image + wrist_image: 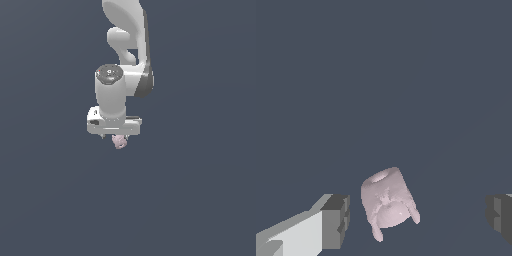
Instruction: Pick up the object and move it to a goal position.
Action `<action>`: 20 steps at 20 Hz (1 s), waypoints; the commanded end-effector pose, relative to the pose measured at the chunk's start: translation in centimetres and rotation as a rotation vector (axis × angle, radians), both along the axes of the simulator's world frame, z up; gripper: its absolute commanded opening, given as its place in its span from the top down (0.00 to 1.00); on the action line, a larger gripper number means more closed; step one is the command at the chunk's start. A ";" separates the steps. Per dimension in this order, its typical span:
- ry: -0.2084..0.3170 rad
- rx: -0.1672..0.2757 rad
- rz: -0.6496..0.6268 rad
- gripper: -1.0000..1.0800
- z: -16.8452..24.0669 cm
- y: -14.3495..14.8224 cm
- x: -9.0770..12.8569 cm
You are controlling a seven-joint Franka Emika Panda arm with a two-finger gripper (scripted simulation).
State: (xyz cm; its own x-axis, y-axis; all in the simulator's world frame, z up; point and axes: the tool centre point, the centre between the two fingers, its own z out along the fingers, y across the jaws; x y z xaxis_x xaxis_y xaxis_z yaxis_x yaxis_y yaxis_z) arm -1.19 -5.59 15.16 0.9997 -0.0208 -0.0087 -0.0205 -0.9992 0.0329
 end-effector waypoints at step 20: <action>-0.001 0.032 0.397 0.04 -5.7 1.0 -5.1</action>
State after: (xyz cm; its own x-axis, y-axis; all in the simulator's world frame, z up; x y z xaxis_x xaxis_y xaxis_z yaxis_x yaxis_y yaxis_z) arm -6.08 -4.67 9.63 0.9369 0.3497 -0.0031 0.3497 -0.9369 0.0031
